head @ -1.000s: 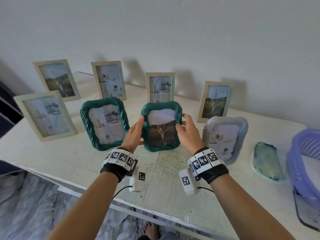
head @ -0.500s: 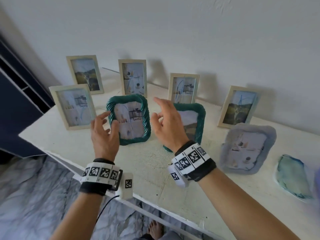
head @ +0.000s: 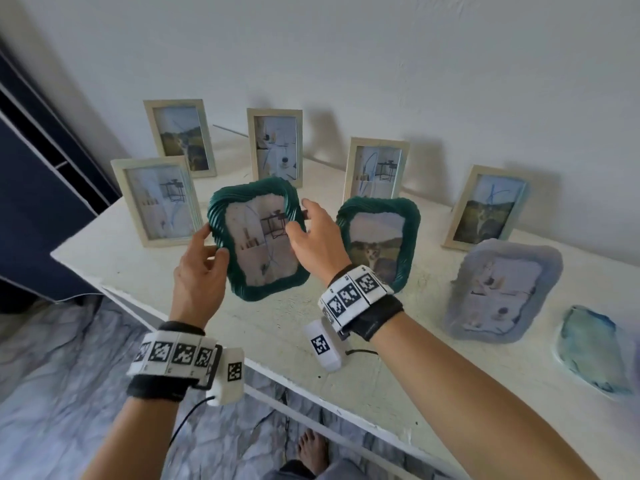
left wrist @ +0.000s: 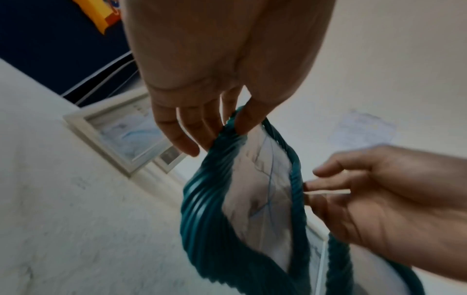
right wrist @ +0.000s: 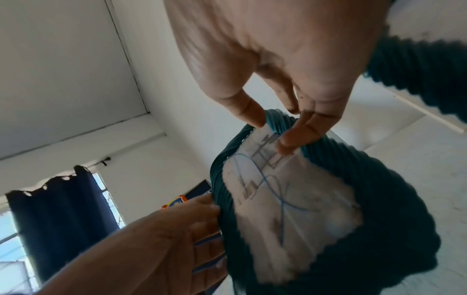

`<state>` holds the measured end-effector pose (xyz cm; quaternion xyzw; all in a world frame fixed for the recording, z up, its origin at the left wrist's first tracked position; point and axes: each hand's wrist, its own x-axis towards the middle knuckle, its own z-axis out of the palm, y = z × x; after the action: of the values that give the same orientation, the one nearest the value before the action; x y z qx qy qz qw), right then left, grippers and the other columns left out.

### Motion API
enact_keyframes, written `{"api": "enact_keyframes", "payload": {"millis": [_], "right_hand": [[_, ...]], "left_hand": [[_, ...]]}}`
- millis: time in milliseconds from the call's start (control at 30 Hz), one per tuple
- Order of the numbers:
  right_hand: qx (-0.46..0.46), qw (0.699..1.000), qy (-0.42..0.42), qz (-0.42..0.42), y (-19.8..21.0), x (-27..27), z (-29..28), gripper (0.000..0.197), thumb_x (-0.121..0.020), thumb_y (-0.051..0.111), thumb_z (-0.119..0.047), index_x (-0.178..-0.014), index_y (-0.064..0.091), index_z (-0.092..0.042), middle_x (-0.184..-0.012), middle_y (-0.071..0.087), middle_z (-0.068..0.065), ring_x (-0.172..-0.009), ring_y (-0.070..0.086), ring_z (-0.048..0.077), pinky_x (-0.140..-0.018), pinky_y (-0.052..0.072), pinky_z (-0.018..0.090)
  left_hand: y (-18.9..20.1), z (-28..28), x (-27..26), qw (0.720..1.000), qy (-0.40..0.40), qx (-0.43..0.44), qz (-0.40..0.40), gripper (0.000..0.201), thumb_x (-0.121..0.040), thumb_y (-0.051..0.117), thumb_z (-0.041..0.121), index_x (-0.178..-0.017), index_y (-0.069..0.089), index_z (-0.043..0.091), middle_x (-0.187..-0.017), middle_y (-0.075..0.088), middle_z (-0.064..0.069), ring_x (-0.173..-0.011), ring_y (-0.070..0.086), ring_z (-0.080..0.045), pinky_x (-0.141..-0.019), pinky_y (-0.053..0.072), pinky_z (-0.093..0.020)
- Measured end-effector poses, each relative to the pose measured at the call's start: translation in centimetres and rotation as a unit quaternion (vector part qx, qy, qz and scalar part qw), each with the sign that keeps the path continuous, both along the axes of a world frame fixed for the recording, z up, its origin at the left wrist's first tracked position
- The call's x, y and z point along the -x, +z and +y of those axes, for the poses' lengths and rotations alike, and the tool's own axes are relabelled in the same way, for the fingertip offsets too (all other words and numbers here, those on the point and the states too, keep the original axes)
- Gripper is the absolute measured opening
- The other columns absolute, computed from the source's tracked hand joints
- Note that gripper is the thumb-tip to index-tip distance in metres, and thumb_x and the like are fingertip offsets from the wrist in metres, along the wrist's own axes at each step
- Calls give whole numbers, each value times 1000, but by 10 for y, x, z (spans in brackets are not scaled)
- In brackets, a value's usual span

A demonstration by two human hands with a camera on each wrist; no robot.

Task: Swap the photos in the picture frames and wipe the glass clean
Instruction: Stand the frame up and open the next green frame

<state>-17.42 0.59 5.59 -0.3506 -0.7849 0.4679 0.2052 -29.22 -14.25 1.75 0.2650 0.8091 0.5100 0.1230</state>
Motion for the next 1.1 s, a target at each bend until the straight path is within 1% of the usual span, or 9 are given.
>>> {"api": "enact_keyframes", "payload": {"millis": [67,167,300,433,567,667,800,1000,1100], "right_hand": [[-23,999,-4,36,2,-22,-6,31,-95,51,-18,-120,60,-4,-112,65,11,-97,62,22,-87,51,42],[13,995,8,102,7,-65,-17,14,-96,53,-14,-102,60,-4,-84,62,6,-71,58,20,-64,51,37],[123,976,50,172,8,-134,-25,15,-102,45,-18,-109,48,-5,-93,52,29,-76,48,42,-68,44,49],[258,944,-13,205,-14,-194,-22,19,-94,48,-29,-111,49,-22,-103,62,12,-93,59,24,-82,45,40],[284,925,-111,226,-33,-248,-24,25,-89,53,-27,-113,55,-25,-115,67,15,-110,61,35,-98,46,51],[268,920,-158,239,-37,-284,-35,22,-95,54,-21,-117,55,-26,-119,65,15,-115,58,39,-101,44,56],[278,904,-187,266,-36,-317,-55,24,-97,55,-24,-119,57,-16,-116,69,12,-108,65,29,-87,52,41],[340,872,-195,293,-33,-343,-71,48,-94,47,-47,-128,58,-16,-120,67,13,-106,66,33,-78,55,42],[384,842,-236,297,-33,-355,-64,44,-97,46,-49,-131,56,-23,-127,62,10,-93,66,37,-74,57,46]], "left_hand": [[9,-17,-6,1000,-15,0,-9,47,-101,50,17,-146,42,26,-108,71,-6,-96,68,-24,-87,57,-51],[24,-36,-32,998,-62,-11,-24,46,-101,51,12,-145,46,26,-92,75,3,-88,71,-19,-80,60,-44],[40,-41,-90,983,-135,-57,-106,40,-100,50,7,-132,50,31,-87,75,5,-80,71,-11,-67,60,-28],[31,-20,-137,975,-156,-46,-149,29,-98,56,10,-123,49,23,-87,75,-7,-80,70,-24,-69,61,-40],[7,10,-185,982,-168,39,-76,17,-94,63,21,-105,51,22,-98,70,1,-84,68,-21,-78,58,-46],[4,19,-226,969,-222,81,-65,49,-87,69,45,-124,52,19,-121,61,4,-104,62,-11,-85,52,-24],[5,24,-279,933,-327,103,-112,117,-63,65,81,-154,19,25,-153,33,7,-138,33,-6,-109,33,-28],[0,32,-333,895,-375,49,-236,124,-65,77,69,-156,3,30,-150,33,8,-130,37,-1,-85,36,-1],[-6,29,-341,877,-402,10,-264,122,-60,78,66,-155,7,36,-146,36,11,-127,44,2,-84,44,-5]]}}
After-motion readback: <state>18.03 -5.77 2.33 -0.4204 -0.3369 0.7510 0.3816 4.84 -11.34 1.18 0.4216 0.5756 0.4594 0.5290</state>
